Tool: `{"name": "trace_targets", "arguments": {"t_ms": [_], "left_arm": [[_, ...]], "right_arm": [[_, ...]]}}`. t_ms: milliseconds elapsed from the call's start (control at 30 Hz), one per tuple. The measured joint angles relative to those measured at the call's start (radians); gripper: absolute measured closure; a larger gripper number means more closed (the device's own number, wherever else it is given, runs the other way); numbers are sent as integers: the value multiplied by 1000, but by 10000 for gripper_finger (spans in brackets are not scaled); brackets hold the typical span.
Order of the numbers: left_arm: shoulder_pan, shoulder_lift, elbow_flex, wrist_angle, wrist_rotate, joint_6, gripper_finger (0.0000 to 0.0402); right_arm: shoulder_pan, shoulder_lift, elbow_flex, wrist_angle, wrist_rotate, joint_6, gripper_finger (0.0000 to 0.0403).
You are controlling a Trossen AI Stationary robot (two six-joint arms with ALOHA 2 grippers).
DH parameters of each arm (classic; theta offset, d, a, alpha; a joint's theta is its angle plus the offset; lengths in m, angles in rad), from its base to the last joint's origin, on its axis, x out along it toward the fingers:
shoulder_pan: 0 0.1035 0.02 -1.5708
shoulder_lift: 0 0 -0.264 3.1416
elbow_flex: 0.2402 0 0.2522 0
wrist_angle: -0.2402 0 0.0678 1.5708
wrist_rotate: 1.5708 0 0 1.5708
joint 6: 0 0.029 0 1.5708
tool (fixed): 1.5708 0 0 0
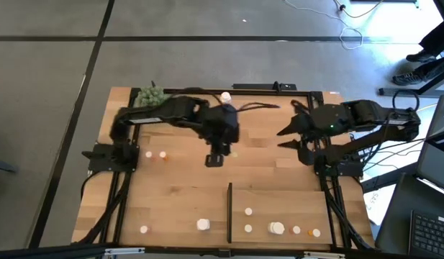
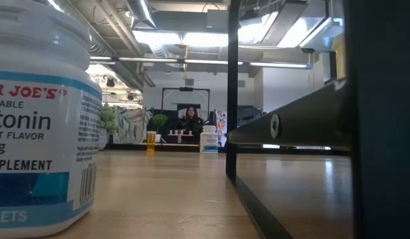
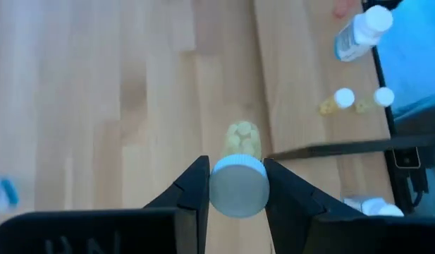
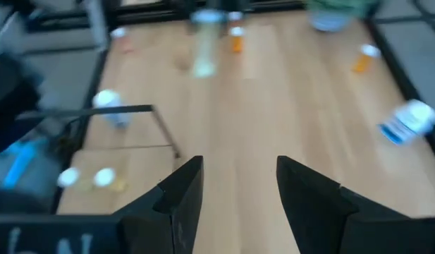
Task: Pick and place medicine bottles onto shelf by color
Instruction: Put the yellow pill bottle on the shelf aligned with the other yellow pill bottles
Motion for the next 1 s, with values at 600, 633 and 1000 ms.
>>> {"name": "trace_targets", "arguments": {"t_ms": [600, 633, 1000], "left_arm": [[-16, 235, 52, 140, 102, 20, 313], [-19, 235, 51, 137, 102, 19, 313], [-23, 227, 52, 138, 60, -20, 313]], "right_arm": [[0, -133, -232, 124, 24, 146, 223], [0, -133, -232, 130, 13, 143, 223], [0, -119, -232, 228, -78, 143, 223]]}}
